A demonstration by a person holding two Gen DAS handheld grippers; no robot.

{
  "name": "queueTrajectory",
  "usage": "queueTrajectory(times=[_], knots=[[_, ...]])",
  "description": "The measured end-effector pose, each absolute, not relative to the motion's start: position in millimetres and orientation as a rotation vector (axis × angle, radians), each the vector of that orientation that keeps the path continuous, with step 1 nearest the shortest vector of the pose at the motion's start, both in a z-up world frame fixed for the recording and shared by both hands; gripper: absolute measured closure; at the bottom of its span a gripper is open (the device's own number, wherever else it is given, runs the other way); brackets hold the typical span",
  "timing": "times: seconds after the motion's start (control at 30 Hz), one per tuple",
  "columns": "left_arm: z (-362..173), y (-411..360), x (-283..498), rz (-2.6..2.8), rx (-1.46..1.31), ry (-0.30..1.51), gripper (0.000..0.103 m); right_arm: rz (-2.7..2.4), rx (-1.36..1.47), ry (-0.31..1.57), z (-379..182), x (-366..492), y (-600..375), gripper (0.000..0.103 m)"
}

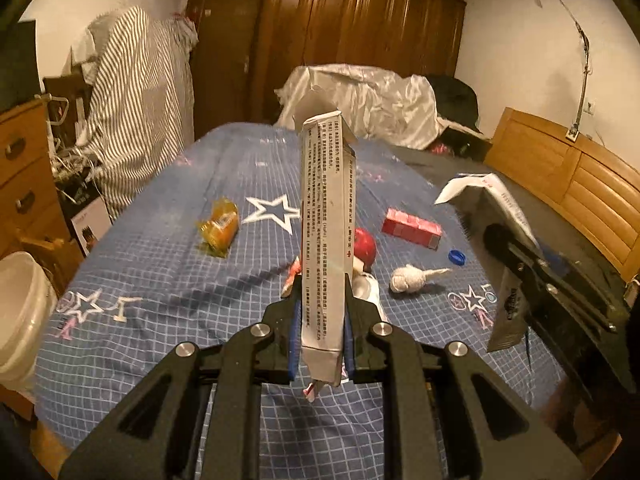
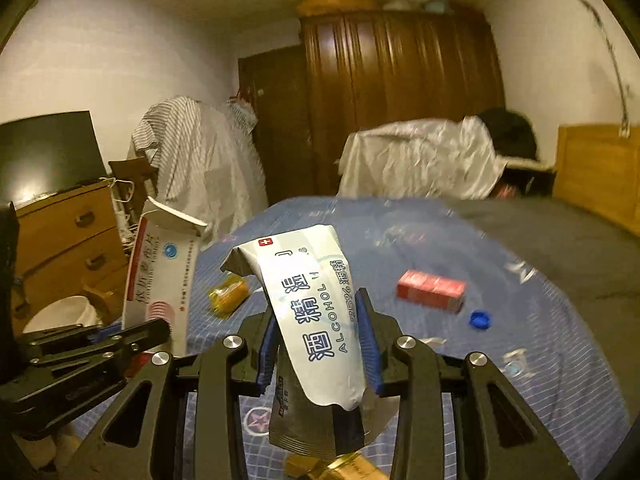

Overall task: Collect trash
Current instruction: 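Carry the toothpaste box and wipes pack with both tools over the bucket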

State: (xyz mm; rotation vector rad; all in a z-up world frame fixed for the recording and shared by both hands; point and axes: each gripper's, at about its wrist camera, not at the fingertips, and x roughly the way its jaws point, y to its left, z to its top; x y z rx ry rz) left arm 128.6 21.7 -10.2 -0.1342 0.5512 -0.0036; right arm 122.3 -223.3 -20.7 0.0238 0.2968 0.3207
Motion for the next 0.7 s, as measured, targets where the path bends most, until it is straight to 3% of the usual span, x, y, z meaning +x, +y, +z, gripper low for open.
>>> queueTrajectory(times=[0.7], knots=[[12, 1, 110, 0.019, -0.077, 0.476, 0.088, 0.234, -0.005, 0.222, 9, 69, -248, 0.066]])
